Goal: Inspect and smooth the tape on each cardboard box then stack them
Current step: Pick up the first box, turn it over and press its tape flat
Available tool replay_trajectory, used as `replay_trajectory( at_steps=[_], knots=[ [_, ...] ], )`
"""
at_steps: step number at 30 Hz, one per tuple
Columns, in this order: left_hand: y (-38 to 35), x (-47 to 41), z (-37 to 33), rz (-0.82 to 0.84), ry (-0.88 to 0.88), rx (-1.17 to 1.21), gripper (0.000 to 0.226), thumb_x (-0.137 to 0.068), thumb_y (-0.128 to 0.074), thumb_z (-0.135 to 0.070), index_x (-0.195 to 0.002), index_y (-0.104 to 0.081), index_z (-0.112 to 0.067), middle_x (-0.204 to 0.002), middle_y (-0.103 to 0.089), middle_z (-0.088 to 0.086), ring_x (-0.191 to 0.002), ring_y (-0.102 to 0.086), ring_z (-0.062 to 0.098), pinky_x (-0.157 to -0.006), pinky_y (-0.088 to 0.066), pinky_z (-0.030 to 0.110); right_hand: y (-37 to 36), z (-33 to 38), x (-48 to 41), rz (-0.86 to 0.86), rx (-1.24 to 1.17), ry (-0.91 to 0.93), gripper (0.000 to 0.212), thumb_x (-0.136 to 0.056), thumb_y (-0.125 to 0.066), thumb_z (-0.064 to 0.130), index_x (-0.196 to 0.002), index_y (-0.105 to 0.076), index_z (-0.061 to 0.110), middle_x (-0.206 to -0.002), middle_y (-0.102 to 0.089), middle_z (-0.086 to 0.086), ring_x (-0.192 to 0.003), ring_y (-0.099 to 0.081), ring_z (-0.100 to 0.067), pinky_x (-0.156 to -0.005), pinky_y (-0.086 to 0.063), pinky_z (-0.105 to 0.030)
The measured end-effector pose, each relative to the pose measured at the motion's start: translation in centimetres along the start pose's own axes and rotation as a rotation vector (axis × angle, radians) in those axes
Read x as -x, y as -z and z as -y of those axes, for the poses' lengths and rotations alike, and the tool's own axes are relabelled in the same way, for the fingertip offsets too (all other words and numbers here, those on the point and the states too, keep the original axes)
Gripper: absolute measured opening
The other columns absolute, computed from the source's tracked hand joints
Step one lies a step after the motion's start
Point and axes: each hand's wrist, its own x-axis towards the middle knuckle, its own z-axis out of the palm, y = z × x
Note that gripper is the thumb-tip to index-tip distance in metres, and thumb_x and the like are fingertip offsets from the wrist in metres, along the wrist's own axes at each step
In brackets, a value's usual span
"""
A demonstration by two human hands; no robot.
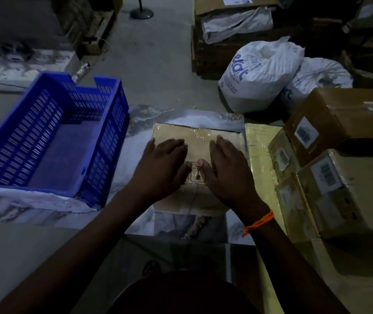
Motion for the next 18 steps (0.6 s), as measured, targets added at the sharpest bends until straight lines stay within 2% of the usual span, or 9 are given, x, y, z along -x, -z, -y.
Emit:
replay_trajectory(
  at_steps=[4, 8, 11, 14, 18],
  knots=[
    [-1.2, 0.3, 0.9, 0.036, -0.016, -0.068, 0.065, -0.103, -0.024, -0.052, -0.153, -0.045, -0.015, -0.161, -0.041, 0.007, -0.149, -0.035, 0.025, -0.121, -0.023, 0.055, -0.5, -0.3, -0.2, 0.011, 0.049, -0.027, 0.073, -0.102, -0.024, 0.054, -0.151, -0.048, 0.006, -0.159, -0.043, -0.017, -0.147, -0.04, -0.034, -0.117, -0.037, -0.05],
    [-1.4, 0.2, 0.7, 0.043, -0.018, -0.08, 0.062, -0.106, -0.024, -0.05, -0.154, -0.043, -0.015, -0.161, -0.04, 0.007, -0.15, -0.033, 0.025, -0.122, -0.021, 0.055, -0.5, -0.2, -0.2, 0.029, 0.053, -0.025, 0.07, -0.103, -0.028, 0.053, -0.151, -0.049, 0.006, -0.158, -0.045, -0.018, -0.146, -0.041, -0.035, -0.116, -0.037, -0.049],
    [-1.0, 0.9, 0.6, 0.01, -0.044, -0.039, 0.063, -0.105, -0.025, -0.051, -0.151, -0.047, -0.016, -0.159, -0.043, 0.006, -0.15, -0.035, 0.024, -0.123, -0.019, 0.054, 0.3, -0.3, 0.6, -0.022, -0.011, 0.042, 0.064, -0.103, -0.036, 0.05, -0.144, -0.056, 0.005, -0.15, -0.054, -0.018, -0.141, -0.048, -0.031, -0.113, -0.042, -0.048],
    [-1.0, 2.4, 0.5, -0.063, -0.12, 0.015, 0.055, -0.105, -0.035, -0.049, -0.144, -0.056, -0.017, -0.152, -0.053, 0.003, -0.145, -0.043, 0.021, -0.125, -0.017, 0.052, 0.6, -0.4, 3.1, -0.105, -0.036, 0.164, 0.053, -0.101, -0.051, 0.044, -0.136, -0.063, 0.006, -0.141, -0.062, -0.013, -0.134, -0.054, -0.026, -0.112, -0.044, -0.044],
    [-1.9, 4.0, 1.1, -0.155, -0.215, 0.009, 0.044, -0.102, -0.05, -0.041, -0.139, -0.062, -0.018, -0.146, -0.058, 0.001, -0.141, -0.048, 0.02, -0.122, -0.025, 0.053, -0.2, -0.9, 5.7, -0.132, 0.014, 0.229, 0.05, -0.1, -0.054, 0.04, -0.137, -0.065, 0.009, -0.145, -0.06, -0.011, -0.138, -0.053, -0.027, -0.116, -0.04, -0.046]
  ],
)
